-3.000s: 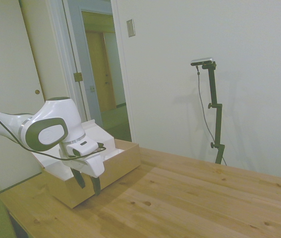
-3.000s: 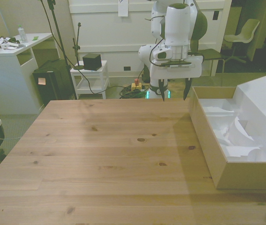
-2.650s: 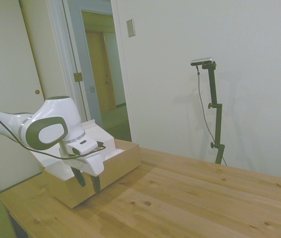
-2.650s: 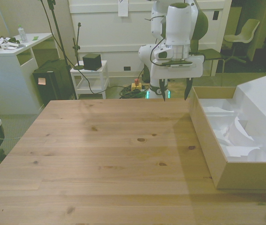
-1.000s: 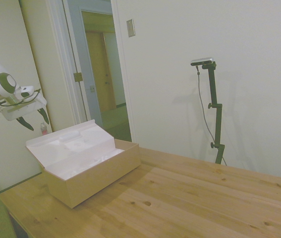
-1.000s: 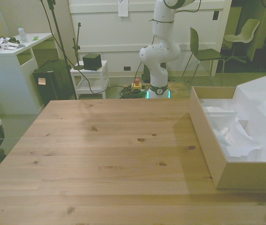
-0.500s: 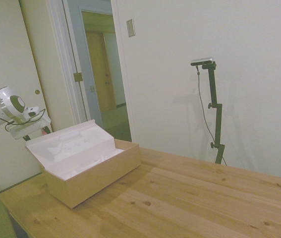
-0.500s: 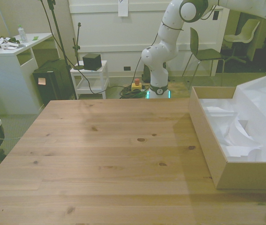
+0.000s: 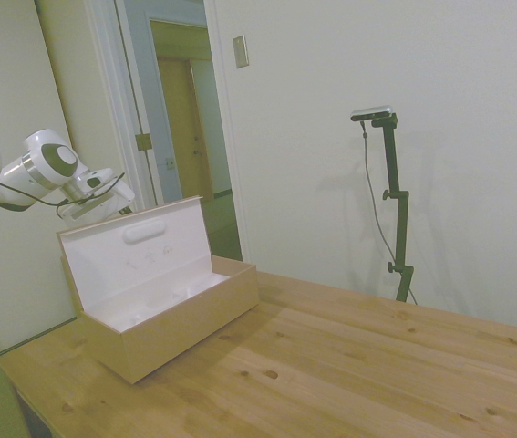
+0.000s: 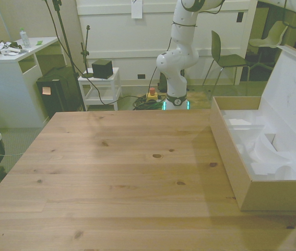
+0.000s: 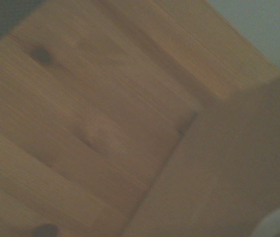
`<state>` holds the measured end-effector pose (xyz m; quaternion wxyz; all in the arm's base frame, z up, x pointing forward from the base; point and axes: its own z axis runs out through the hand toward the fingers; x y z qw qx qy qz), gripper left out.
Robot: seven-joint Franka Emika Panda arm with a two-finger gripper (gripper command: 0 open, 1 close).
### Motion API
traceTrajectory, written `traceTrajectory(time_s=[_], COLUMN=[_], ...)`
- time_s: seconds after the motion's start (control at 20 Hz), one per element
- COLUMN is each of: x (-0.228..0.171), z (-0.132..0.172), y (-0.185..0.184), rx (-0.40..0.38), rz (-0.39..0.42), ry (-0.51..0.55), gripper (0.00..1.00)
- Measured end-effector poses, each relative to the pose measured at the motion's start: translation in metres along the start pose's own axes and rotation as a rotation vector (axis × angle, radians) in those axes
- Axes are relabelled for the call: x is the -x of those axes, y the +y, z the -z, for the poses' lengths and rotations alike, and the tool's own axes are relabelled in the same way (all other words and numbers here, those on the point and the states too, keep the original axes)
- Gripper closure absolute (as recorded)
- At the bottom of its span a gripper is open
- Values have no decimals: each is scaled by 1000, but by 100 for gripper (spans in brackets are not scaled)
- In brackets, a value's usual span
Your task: Close the box
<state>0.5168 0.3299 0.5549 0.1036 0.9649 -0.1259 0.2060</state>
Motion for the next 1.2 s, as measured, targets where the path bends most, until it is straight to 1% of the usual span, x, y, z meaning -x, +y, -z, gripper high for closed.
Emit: traceTrajectory(time_s=[0.15, 0.25, 0.5, 0.65, 0.75, 0.95, 1.05, 1.2], x=[-5, -5, 8, 17, 21, 22, 24, 29], z=[-12, -10, 22, 27, 17, -28, -49, -77], y=[52, 91, 193, 261, 300, 364, 381, 390], rx=[32, 31, -6, -29, -48, -94, -118, -155], rz=[-50, -87, -150, -203, -247, -355, -392, -409], ry=[-4, -10, -13, -20, -33, -94, -125, -180], gripper=[0, 0, 0, 0, 0, 0, 0, 0])
